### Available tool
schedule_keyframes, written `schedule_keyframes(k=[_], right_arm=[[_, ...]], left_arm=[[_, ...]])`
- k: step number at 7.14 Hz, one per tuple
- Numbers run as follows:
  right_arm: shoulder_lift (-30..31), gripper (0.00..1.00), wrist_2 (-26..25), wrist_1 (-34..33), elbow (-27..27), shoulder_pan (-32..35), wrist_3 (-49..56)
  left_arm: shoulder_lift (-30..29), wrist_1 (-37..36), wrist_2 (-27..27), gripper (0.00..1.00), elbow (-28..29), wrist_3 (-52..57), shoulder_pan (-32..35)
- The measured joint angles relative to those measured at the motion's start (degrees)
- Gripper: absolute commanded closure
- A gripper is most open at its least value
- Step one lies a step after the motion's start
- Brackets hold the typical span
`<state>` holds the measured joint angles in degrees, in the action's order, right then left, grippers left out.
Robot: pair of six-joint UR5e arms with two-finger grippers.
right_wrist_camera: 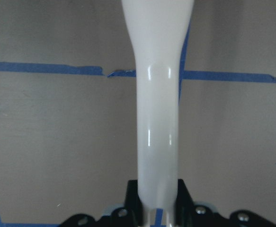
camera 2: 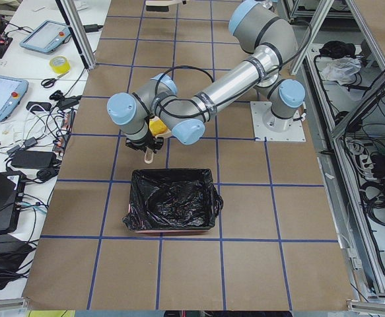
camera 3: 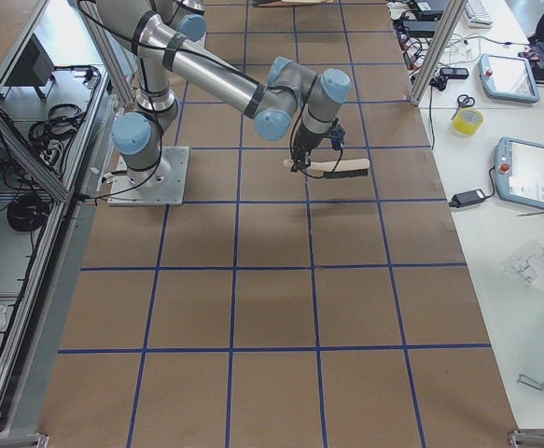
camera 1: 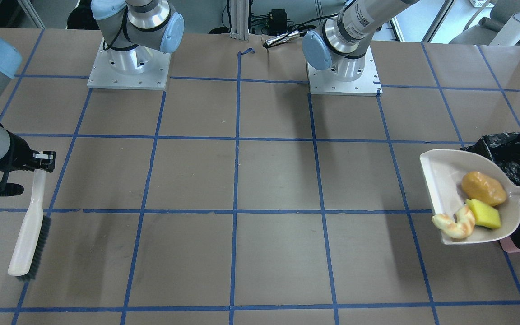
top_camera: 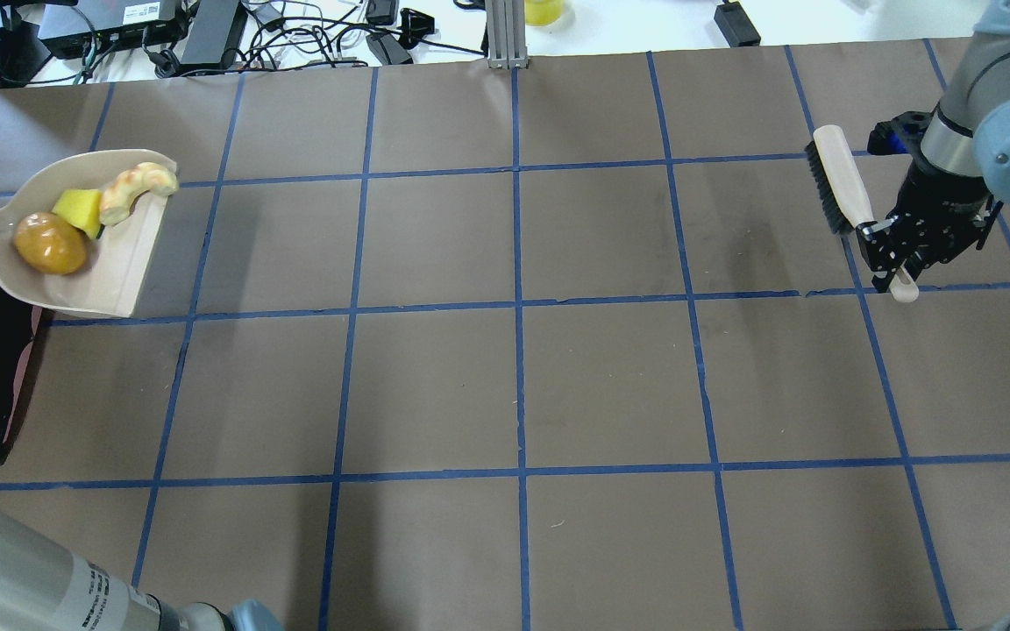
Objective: Sweep and dump trash into bin
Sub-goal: 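Tilt the dustpan over the black bin with the left gripper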
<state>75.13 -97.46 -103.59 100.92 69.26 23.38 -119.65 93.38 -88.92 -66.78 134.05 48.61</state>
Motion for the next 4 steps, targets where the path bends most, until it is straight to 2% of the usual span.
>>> schedule_keyframes(k=[3, 4], right_arm=[[-4.24, 1.00, 0.23, -4.20, 0.58, -1.03, 0.46], [-5.01, 1.00, 0.44, -4.16, 0.59, -1.10, -0.22]], left_arm=[[-0.60, 0.43, -3.90, 0.88, 2.98, 17.79, -7.81], [-1.47, -0.32, -5.11, 0.98, 5.03, 23.32, -9.54]])
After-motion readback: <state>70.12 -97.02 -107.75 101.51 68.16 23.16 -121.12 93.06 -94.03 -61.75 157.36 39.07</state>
